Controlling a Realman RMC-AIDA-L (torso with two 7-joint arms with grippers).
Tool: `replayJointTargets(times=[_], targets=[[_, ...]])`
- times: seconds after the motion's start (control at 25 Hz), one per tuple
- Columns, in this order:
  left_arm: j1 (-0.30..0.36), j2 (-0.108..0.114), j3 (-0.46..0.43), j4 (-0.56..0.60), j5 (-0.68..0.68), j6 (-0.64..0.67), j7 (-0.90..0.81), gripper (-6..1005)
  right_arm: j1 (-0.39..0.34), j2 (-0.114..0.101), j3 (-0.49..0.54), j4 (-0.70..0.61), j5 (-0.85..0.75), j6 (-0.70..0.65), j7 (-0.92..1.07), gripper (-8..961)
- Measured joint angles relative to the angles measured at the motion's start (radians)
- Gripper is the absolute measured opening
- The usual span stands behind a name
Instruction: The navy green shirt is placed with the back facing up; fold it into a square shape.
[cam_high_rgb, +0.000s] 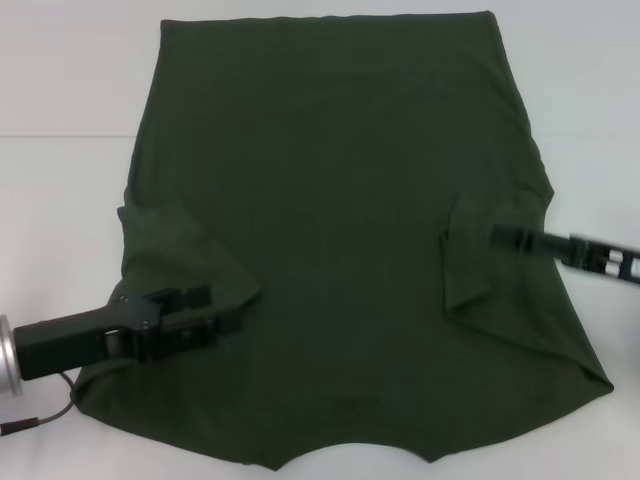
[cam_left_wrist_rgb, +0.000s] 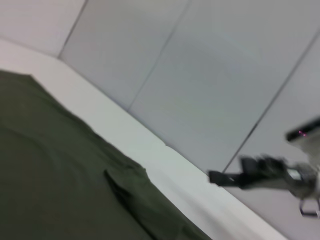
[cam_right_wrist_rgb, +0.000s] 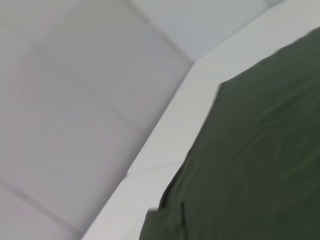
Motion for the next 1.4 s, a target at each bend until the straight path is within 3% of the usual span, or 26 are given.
replayJointTargets(times=[0.2,0.36,0.68,0.88,1.2,1.4], targets=[[-0.003,0.045,0.002,-0.043,0.005,0.000,-0.082,788,-0.053,0.007,-0.004,-0.006,-0.035,-0.076,-0.315,944],[0.014,0.060,0.009,-0.057,0.010,-0.003,-0.015,787,-0.092,0.024,-0.005,-0.009,-0.046,-0.084,-0.555,944],[0.071,0.038,0.023,0.003,0.040,0.005,0.215,784,-0.155,0.071,0.006,-0.091,-0.049,-0.075,-0.786,945],[0.111,0.010,0.022,0.073,0.057,-0.020,0.265,783,-0.178,0.082,0.008,-0.118,-0.049,-0.069,-0.834,945],[0.116,0.012,0.016,0.082,0.063,-0.016,0.259,780,-0.191,0.082,0.006,-0.121,-0.049,-0.068,-0.862,944],[0.093,0.035,0.004,0.090,0.064,-0.030,0.003,779,-0.197,0.080,0.001,-0.121,-0.049,-0.074,-0.863,944]])
